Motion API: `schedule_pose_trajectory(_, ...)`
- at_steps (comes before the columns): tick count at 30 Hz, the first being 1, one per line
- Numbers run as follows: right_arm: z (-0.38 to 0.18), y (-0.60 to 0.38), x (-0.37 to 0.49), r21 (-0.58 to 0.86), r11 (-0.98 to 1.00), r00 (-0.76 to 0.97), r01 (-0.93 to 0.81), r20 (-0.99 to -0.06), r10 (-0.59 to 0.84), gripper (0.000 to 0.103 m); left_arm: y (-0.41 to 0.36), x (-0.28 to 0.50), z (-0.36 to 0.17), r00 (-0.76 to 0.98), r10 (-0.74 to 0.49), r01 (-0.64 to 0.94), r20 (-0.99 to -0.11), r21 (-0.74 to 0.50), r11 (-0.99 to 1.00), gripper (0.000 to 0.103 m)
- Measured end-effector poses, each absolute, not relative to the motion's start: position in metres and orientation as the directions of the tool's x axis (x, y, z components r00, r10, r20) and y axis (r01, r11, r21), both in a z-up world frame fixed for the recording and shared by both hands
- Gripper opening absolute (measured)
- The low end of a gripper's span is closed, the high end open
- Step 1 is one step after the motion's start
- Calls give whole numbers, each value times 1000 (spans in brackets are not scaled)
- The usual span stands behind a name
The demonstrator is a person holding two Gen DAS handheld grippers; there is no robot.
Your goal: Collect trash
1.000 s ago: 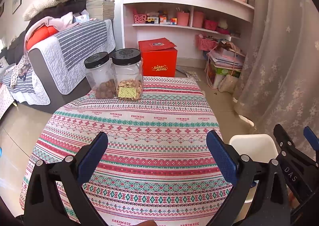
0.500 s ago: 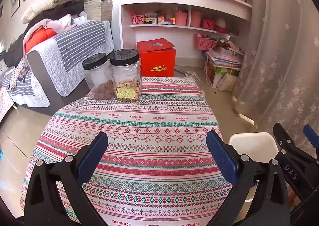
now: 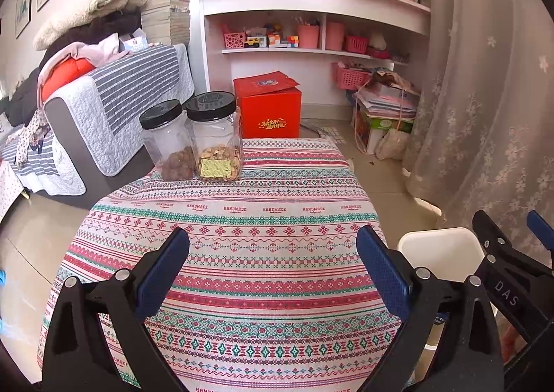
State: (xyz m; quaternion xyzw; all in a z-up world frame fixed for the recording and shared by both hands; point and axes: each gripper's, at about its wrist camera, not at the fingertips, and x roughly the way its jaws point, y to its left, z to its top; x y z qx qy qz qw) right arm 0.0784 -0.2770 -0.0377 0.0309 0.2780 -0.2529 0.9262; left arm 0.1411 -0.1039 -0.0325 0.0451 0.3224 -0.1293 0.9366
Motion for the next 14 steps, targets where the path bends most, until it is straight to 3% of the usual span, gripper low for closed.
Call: schedule_pose_trajectory(14,-33,-275,74,-80,881,740,467,-510,-439,96,-109,142,-34,738,-197,261,-646,4,965,94)
